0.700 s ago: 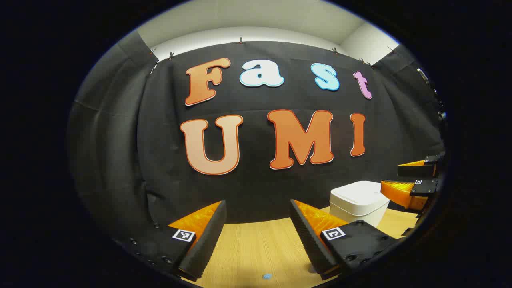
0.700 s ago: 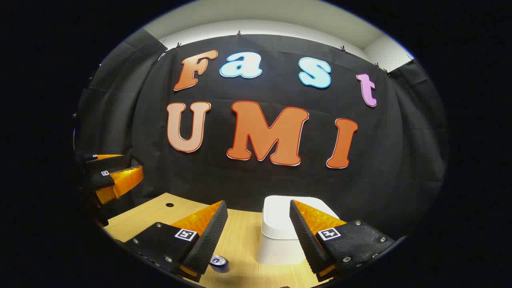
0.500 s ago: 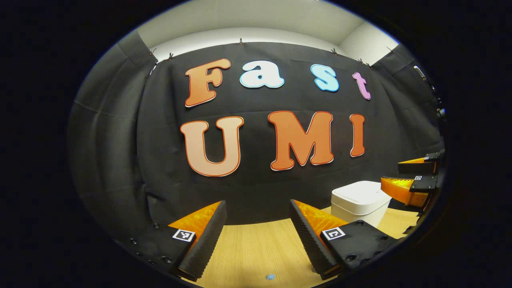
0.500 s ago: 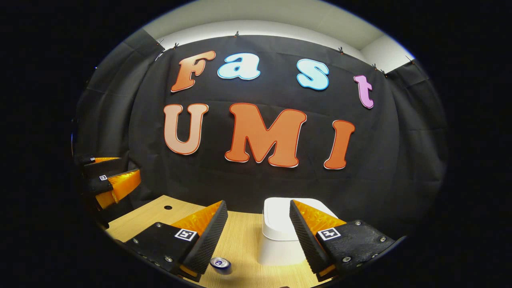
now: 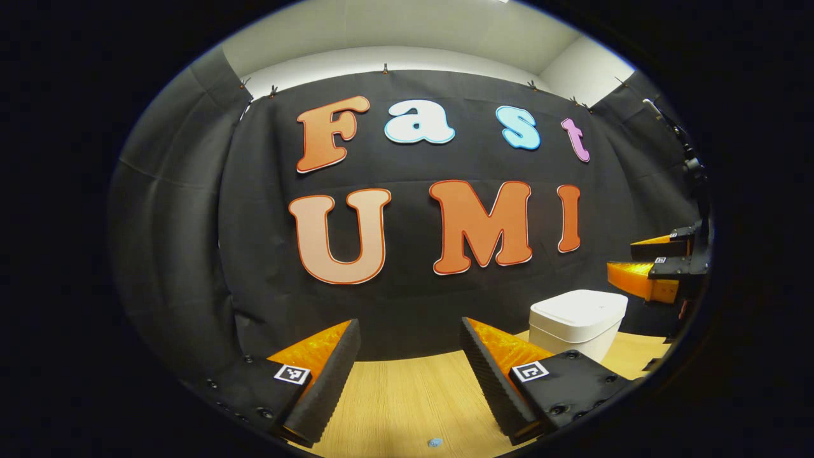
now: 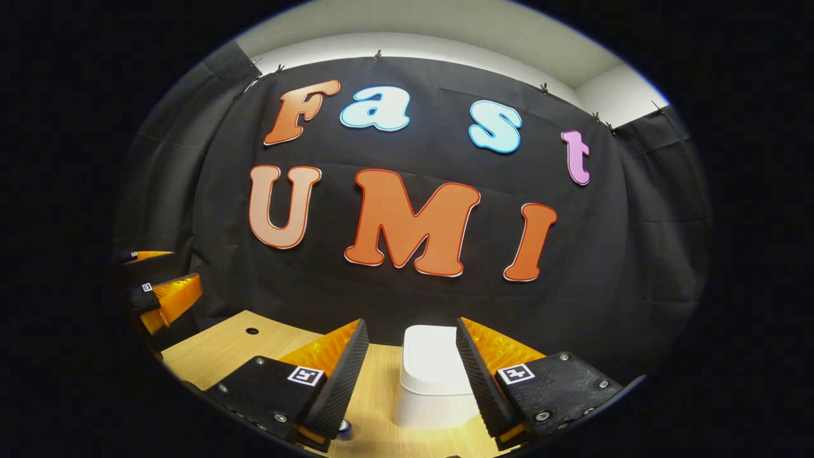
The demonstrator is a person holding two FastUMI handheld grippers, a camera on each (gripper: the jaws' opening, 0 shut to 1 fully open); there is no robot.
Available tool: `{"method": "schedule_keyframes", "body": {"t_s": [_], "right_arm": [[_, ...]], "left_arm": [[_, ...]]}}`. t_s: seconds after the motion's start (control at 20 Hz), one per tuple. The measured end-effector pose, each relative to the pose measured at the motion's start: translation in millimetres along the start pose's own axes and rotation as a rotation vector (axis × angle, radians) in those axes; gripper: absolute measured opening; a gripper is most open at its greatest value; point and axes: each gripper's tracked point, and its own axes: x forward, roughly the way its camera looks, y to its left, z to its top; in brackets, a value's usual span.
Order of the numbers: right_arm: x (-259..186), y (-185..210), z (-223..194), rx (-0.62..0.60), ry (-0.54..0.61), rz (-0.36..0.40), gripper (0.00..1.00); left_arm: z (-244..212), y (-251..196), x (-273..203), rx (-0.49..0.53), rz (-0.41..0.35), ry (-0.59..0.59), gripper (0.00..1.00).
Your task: Press the lid of the desktop garbage bin to open it, pick up the crumpled paper on the desktop and throw it into the bin, then pick up the pop can on the desktop and drop it into the bin, and finally close the garbage bin lid.
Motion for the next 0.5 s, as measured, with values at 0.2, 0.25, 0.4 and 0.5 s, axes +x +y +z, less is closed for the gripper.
{"method": "schedule_keyframes", "body": {"t_s": [0.2, 0.25, 0.4, 0.5], "right_arm": [[25, -31, -4, 0.014, 0.011, 0.011, 0.72], [32, -37, -6, 0.024, 0.019, 0.017, 0.66], [49, -46, -28, 0.052, 0.077, 0.062, 0.47], [59, -51, -46, 0.049, 0.117, 0.086, 0.35]], "left_arm": [[-2, -15, 7, 0.017, 0.035, 0.017, 0.99], [-2, -19, 7, 0.015, 0.040, 0.021, 0.99], [-8, -28, 12, 0.017, 0.064, 0.051, 0.99], [-13, -33, 15, 0.021, 0.082, 0.072, 0.99]]}}
